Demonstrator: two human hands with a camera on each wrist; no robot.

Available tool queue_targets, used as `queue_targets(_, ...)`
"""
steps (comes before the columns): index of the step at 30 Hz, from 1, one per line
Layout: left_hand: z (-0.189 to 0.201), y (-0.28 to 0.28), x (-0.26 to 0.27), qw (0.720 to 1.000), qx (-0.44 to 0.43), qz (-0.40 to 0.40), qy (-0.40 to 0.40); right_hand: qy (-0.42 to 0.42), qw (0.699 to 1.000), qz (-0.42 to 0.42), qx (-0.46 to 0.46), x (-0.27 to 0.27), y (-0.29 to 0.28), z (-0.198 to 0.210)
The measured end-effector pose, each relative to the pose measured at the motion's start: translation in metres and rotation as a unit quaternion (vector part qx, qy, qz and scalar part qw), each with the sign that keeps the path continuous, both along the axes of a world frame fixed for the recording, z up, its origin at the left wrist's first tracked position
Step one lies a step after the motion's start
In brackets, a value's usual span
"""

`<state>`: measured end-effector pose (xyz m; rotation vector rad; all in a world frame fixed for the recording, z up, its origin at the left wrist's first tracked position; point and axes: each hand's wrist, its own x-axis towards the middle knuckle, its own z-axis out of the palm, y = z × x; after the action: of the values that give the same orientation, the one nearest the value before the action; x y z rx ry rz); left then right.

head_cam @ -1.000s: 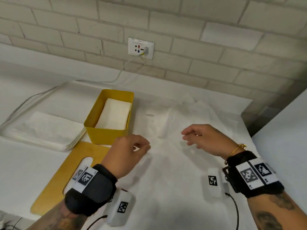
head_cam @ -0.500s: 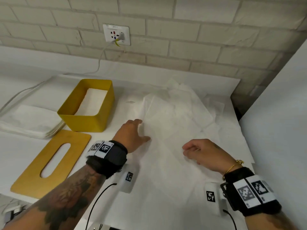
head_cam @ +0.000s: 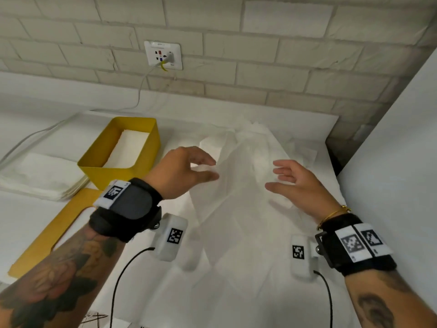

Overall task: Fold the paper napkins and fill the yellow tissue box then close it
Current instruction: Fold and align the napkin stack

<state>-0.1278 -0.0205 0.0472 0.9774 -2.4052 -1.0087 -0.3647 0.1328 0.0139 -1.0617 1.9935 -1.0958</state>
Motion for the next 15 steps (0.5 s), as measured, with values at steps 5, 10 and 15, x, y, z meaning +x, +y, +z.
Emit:
queue_targets(5,0.036,0.003,0.011,0.99,0.079,-0.104,0.055,-0.168,0.981,0.062,-0.073,-0.008,-0.017,0.002)
queue_targets(10,0.047,-0.009,0.014,0.992,0.076,-0.081,0.065,-0.241,0.956,0.074,-0.149,0.006,-0.035,0.016)
queue_targets(15,0.015,-0.008,0.027,0.997,0.048,-0.013,0.056,-0.242,0.938,0.01,-0.248,0.01,-0.032,0.026)
